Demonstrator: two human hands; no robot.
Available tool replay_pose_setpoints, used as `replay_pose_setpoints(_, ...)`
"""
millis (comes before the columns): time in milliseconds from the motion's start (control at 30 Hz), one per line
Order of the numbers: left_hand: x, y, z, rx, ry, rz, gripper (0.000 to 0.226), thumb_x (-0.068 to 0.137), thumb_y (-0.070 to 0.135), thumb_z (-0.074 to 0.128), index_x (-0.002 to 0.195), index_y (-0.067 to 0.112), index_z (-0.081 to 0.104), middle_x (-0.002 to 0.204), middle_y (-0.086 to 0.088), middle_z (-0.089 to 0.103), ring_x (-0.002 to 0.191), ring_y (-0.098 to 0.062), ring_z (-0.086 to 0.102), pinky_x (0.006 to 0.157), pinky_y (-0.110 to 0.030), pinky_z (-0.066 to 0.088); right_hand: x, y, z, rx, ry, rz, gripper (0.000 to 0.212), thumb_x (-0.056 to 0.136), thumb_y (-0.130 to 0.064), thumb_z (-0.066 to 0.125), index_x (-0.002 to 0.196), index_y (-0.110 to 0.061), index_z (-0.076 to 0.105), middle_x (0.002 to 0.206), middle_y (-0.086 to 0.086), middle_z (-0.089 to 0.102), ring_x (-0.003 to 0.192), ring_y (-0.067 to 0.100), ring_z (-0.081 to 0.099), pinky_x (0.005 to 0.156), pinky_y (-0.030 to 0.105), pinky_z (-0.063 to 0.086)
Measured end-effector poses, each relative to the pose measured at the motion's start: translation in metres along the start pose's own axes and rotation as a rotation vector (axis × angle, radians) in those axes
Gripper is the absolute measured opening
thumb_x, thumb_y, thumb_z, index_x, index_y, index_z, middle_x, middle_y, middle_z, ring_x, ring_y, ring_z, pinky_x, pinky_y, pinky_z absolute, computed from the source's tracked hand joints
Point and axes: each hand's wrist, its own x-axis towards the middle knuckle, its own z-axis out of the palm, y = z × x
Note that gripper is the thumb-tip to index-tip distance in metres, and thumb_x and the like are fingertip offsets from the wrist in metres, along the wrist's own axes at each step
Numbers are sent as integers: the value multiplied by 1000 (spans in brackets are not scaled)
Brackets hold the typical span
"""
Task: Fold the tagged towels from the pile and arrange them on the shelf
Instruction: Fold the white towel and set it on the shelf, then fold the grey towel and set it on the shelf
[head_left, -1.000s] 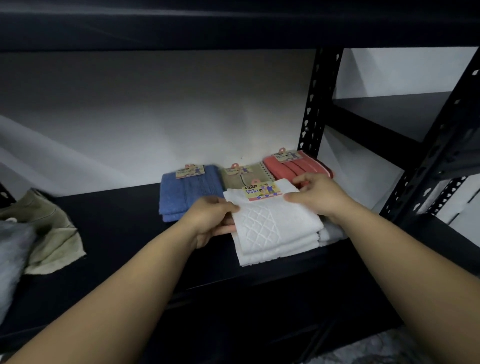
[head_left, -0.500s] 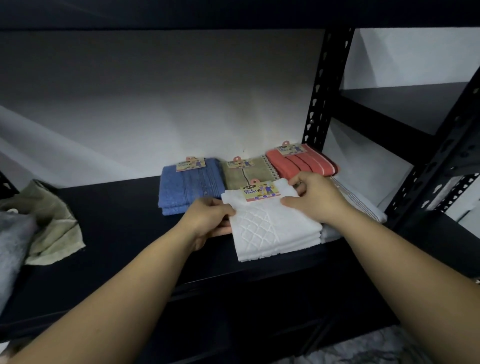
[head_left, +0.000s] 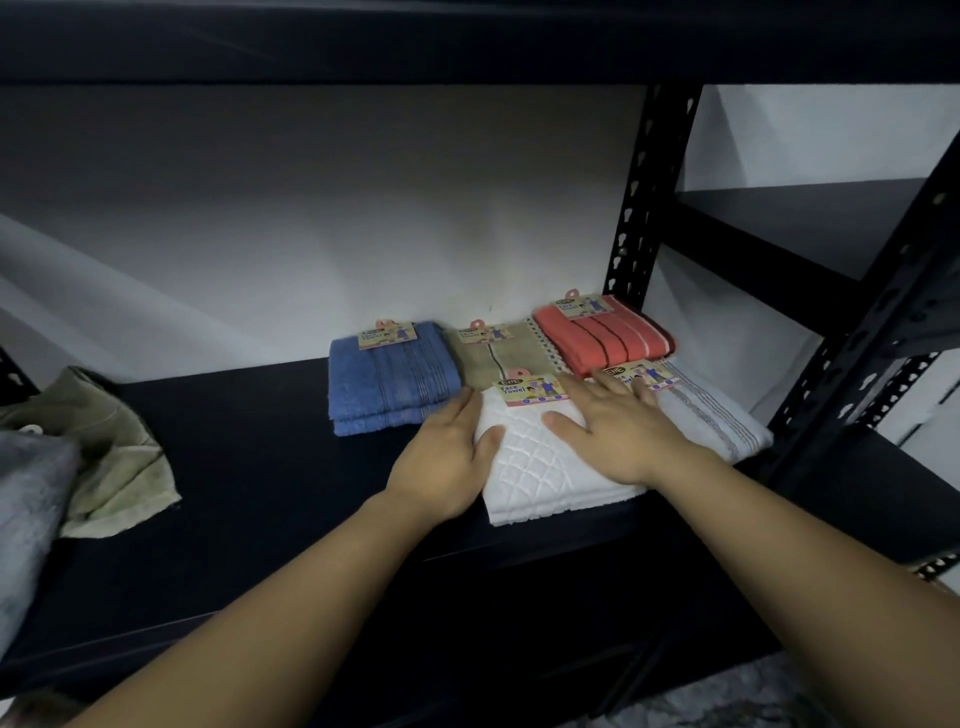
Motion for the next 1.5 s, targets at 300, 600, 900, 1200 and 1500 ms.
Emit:
replay_pose_setpoints(300,-32,-23,-26,-73,24,86,68,100,53,55,158,22,38,163,4,39,148,-12,34,120,-24,26,-3,-34,-15,32,100,-72,69,102,-69,32,162,-37,23,170,-10,26,159,19,10,127,55,2)
replay_pose_setpoints(600,-101,-119,-86,230,89,-74,49,93,54,63,135,28,62,133,7,57,124,-15,49,104,-36,47,-6,-170,27,254,227,-317,42,96,-50,63,128,-24,67,124,-6,66,118,15,55,95,32,47)
replay_pose_setpoints(900,-145,-174,-131,316,232,-43,41,87,50,69,118,22,71,119,3,63,114,-20,56,97,-38,51,17,-247,83,260,61,-292,62,98,-67,48,152,-35,48,165,-6,35,152,16,28,124,40,24)
replay_pose_setpoints(1200,-160,-243,-220,643,297,-606,63,86,69,53,137,32,47,152,-21,39,143,-49,30,114,-74,17,17,-242,86,269,28,-264,67,96,-74,45,155,-42,41,168,-14,26,155,10,20,127,36,16)
replay_pose_setpoints(1500,-170,-259,-228,366,439,-410,33,91,33,70,112,8,74,110,-19,71,98,-40,66,80,-38,48,14,-241,86,304,25,-241,67,95,-72,48,154,-40,44,168,-15,28,155,9,21,128,37,17)
